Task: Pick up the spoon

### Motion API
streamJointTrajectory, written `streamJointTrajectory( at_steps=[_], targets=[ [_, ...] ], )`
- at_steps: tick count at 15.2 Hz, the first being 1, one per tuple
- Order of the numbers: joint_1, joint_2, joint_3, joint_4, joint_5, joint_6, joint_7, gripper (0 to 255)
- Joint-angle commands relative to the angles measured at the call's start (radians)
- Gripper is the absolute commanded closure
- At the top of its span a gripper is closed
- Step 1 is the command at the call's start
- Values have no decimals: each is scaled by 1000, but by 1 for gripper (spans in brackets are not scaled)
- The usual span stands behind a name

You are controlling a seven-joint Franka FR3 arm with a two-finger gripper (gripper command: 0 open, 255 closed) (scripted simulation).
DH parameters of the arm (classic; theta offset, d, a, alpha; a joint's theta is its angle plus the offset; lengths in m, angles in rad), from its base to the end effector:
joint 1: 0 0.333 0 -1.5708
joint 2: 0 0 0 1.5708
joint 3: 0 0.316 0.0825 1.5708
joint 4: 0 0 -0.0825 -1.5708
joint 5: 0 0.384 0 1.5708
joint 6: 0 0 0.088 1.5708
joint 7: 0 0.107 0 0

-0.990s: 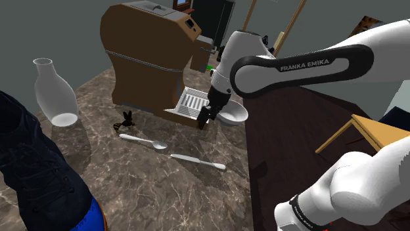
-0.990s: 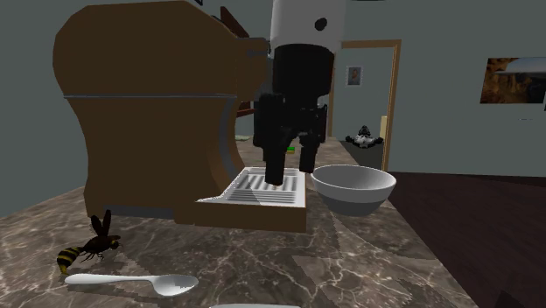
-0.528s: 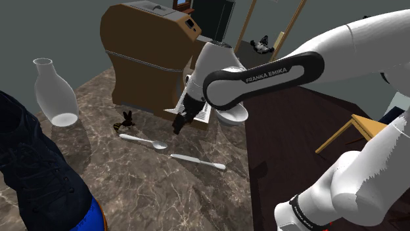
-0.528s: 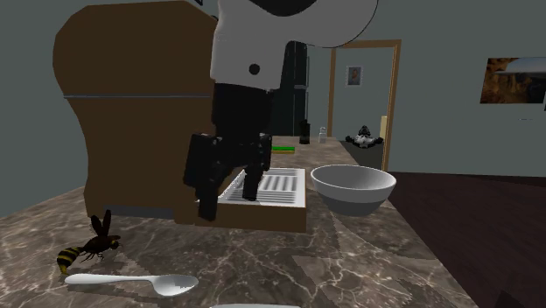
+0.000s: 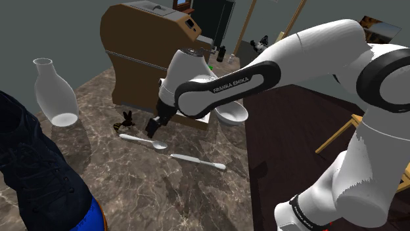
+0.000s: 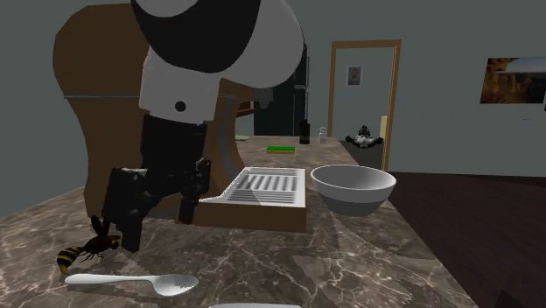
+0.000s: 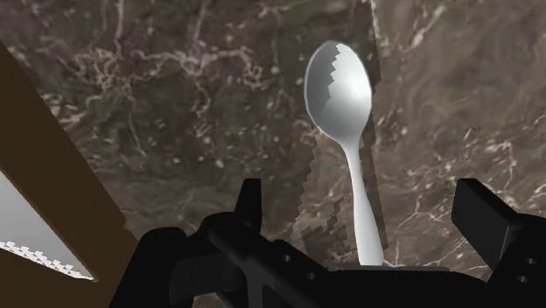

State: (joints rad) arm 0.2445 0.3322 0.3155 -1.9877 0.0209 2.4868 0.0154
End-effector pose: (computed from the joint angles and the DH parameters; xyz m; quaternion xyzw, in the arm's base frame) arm 0.5328 0.3233 0.3224 -0.9629 -0.2478 -0.0711 0.0803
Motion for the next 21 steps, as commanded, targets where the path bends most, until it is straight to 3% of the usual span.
streamJointTrajectory(
  at_steps=[1,4,13,14,21],
  targets=[
    [25,76,-3,80,-30,13,9,0],
    [63,174,-10,189,-64,24,16,0],
    [76,239,-25,179,-81,98,20,0],
    [75,240,-25,179,-81,99,19,255],
    [76,240,-26,179,-81,100,20,255]
  ],
)
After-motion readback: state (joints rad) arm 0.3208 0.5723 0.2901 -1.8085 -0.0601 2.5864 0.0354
